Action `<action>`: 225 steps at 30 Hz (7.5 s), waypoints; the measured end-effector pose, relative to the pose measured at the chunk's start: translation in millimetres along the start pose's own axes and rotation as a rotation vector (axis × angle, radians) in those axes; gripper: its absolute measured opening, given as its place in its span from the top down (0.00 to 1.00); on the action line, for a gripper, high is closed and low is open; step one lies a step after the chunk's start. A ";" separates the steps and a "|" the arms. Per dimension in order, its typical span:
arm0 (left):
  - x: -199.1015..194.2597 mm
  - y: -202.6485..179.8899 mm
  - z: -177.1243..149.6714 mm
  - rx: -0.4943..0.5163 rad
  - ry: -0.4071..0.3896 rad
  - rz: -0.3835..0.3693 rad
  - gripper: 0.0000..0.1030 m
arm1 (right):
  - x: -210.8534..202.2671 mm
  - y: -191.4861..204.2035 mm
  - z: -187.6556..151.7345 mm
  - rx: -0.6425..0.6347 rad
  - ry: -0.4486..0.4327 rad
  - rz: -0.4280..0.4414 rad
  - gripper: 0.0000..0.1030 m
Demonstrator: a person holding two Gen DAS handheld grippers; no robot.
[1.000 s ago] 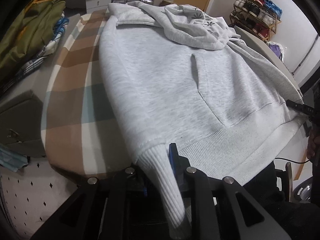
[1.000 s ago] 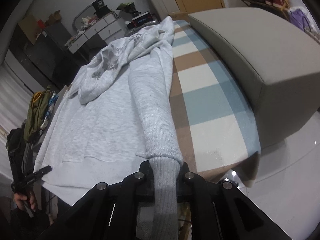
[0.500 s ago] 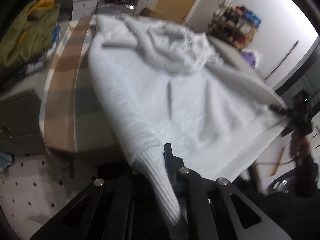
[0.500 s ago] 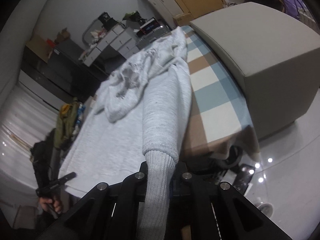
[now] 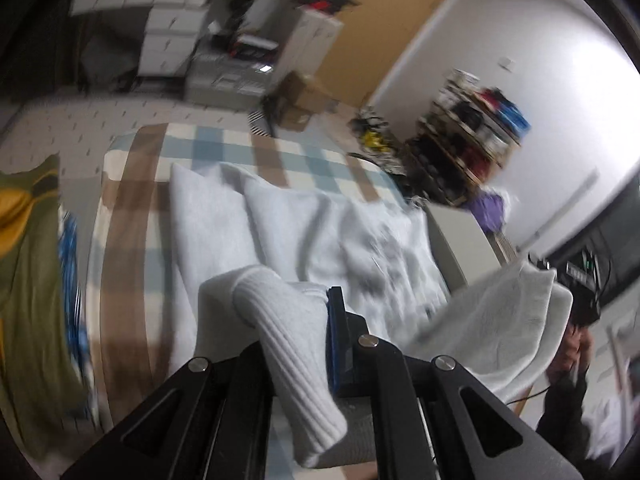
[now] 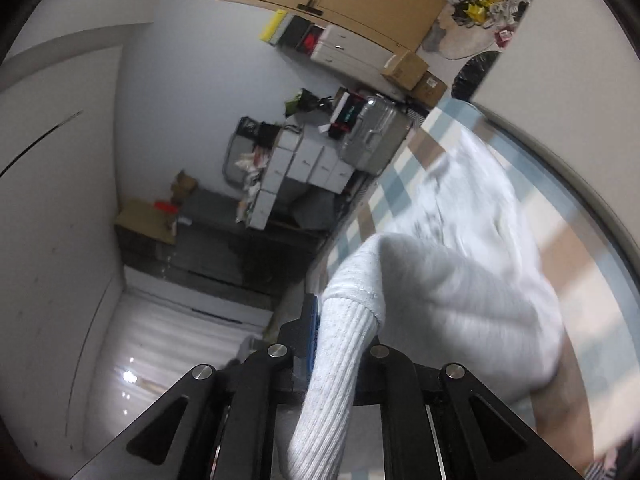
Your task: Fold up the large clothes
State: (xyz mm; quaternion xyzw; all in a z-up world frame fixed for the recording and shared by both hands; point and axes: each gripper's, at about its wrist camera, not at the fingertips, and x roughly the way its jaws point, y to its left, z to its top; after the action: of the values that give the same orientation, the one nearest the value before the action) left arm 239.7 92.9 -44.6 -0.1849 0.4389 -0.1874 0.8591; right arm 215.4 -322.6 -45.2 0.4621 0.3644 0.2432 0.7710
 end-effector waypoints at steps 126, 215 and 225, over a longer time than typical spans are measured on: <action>100.0 90.4 -87.2 0.049 0.315 0.364 0.52 | 88.5 -112.5 -41.7 -0.486 0.163 -0.522 0.72; 90.8 -42.7 -194.6 0.193 -0.089 0.150 0.02 | 98.5 -79.5 -163.5 -0.670 0.100 -0.866 0.11; 90.9 -43.2 -195.3 0.192 -0.091 0.149 0.02 | 84.9 -18.2 -133.1 -0.689 -0.030 -0.773 0.29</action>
State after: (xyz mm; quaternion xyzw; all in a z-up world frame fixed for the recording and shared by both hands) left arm 121.4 -18.3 -192.7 -0.0767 0.3923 -0.1556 0.9033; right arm 163.6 -199.1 -131.0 0.0165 0.3961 0.0399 0.9172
